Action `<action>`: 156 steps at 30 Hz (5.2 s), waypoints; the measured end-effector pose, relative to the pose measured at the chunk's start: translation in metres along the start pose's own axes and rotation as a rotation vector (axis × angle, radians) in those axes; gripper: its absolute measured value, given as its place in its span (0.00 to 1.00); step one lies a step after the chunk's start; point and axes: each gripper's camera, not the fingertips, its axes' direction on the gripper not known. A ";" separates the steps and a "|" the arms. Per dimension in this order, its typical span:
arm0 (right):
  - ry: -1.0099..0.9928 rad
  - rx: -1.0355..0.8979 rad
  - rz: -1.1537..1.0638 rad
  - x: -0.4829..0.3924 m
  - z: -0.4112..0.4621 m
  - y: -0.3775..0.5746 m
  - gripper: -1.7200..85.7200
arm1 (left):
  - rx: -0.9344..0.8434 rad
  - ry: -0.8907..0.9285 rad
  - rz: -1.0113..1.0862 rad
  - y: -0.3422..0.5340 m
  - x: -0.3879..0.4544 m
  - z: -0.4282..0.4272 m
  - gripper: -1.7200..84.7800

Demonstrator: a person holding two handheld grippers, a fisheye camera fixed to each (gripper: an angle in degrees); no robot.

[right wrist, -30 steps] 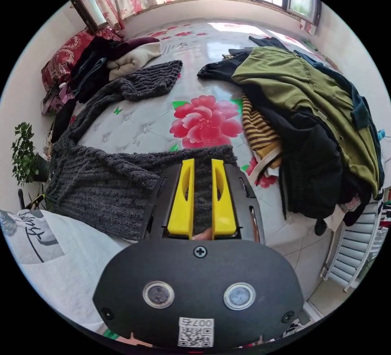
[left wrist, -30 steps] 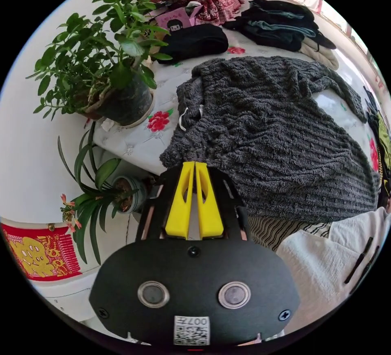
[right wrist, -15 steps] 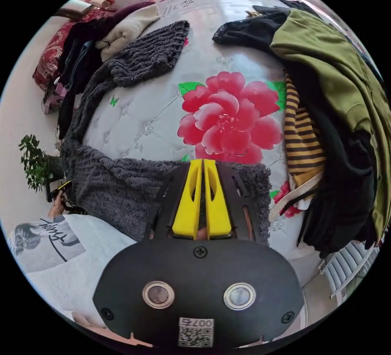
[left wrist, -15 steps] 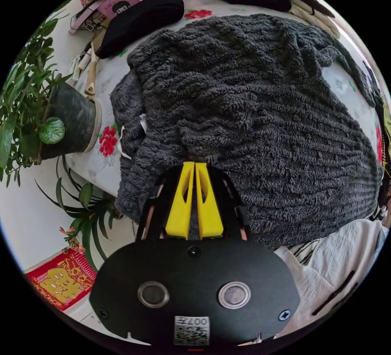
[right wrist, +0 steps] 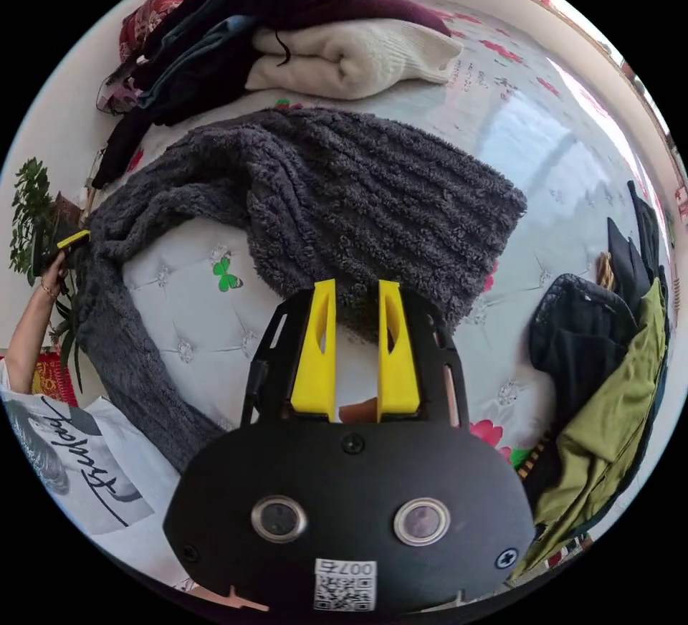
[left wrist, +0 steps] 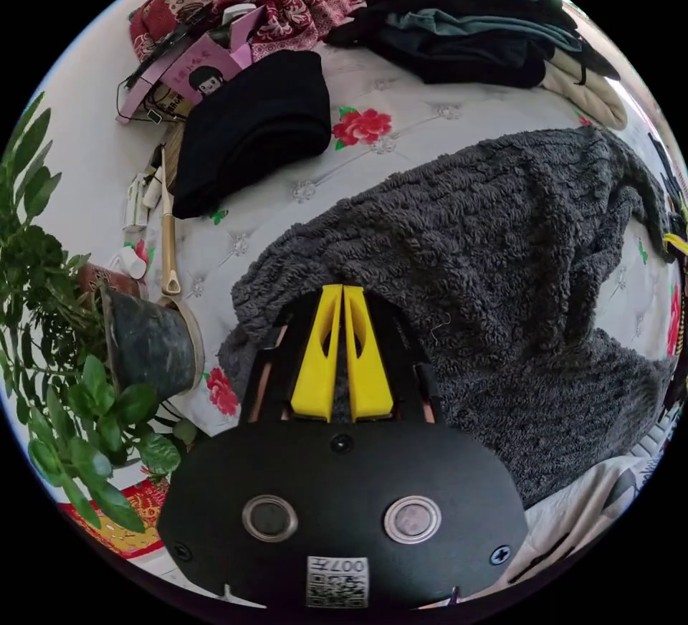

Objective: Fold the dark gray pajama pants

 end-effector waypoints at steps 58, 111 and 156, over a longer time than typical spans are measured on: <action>0.060 0.112 0.432 0.171 0.068 -0.006 0.12 | -0.053 -0.302 -0.148 0.141 0.013 0.069 0.01; 0.001 0.208 0.288 0.024 -0.098 0.131 0.10 | 0.340 0.131 0.081 0.072 -0.021 -0.126 0.11; 0.169 0.395 0.023 -0.205 -0.313 0.095 0.03 | 0.302 0.349 0.389 0.012 0.002 -0.159 0.16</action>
